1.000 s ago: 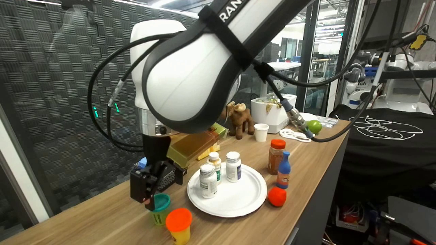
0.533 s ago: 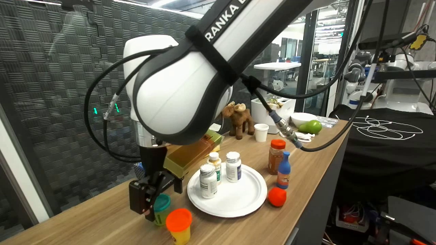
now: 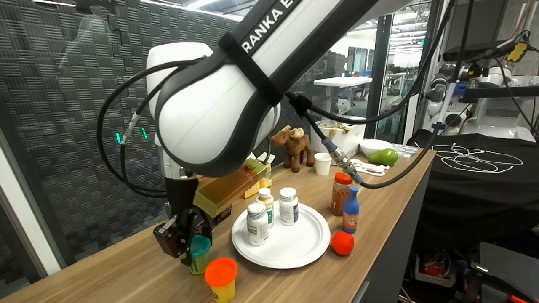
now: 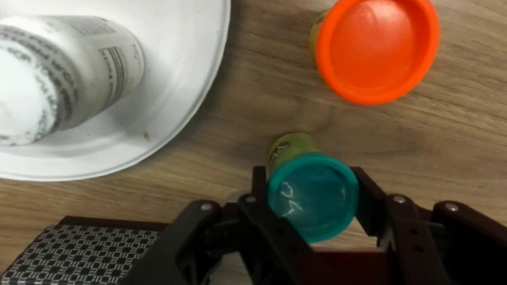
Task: Put the bottles and the orange plushie surrounding the white plate on the white plate
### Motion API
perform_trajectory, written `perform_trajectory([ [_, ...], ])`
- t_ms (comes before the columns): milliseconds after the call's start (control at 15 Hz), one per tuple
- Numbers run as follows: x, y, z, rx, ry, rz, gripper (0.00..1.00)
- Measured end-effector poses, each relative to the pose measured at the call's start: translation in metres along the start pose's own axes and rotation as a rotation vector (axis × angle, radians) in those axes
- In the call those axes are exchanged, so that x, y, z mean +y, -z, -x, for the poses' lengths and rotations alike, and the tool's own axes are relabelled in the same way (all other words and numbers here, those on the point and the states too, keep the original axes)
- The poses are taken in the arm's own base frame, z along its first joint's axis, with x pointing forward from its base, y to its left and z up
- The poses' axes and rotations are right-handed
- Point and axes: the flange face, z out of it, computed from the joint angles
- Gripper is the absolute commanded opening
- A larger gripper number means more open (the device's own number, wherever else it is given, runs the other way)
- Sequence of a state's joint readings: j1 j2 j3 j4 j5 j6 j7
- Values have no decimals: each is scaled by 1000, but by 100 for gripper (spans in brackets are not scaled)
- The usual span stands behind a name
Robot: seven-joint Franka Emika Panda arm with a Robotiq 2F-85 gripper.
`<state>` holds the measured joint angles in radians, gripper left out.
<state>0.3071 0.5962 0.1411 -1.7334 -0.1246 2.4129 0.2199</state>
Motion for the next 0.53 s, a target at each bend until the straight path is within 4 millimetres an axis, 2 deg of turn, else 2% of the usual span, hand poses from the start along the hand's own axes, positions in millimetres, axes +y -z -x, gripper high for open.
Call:
perform_trajectory([
  [267, 2, 10, -5, 22, -3, 9, 28],
  [533, 12, 47, -9, 73, -42, 48, 28],
])
